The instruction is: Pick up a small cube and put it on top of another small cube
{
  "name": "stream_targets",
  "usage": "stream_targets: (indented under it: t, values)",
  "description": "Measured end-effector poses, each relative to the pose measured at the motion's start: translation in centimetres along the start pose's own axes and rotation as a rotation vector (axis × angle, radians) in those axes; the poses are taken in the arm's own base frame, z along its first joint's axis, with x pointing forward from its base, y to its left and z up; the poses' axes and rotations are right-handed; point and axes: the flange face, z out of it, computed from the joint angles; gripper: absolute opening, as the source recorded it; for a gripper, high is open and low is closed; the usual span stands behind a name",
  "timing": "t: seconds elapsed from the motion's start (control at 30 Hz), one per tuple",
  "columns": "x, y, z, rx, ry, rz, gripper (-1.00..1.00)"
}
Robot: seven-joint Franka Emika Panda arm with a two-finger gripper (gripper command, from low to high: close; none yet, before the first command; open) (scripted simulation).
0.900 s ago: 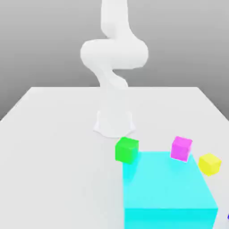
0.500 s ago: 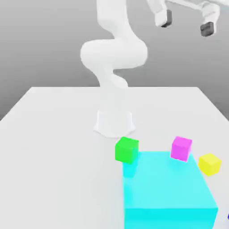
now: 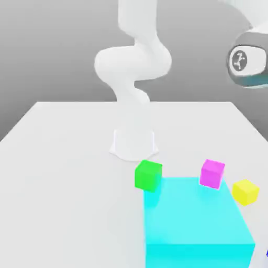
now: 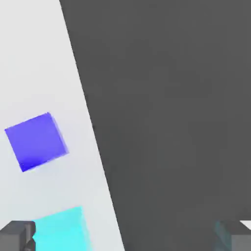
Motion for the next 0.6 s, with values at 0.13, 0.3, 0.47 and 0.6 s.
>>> stream_targets:
  t: [0.13, 0.3, 0.47, 0.6]
  values:
    - [-0.3, -4.4, 7.1, 0.038, -0.083, -0.197, 0.00]
    - [-1.2, -6.1, 15.0, 0.053, -0.109, -0.262, -1.00]
    - [-1.2, -6.1, 15.0, 0.054, -0.111, -0.262, -1.00]
    - [-0.9, -6.1, 12.9, 0.055, -0.112, -0.264, -1.00]
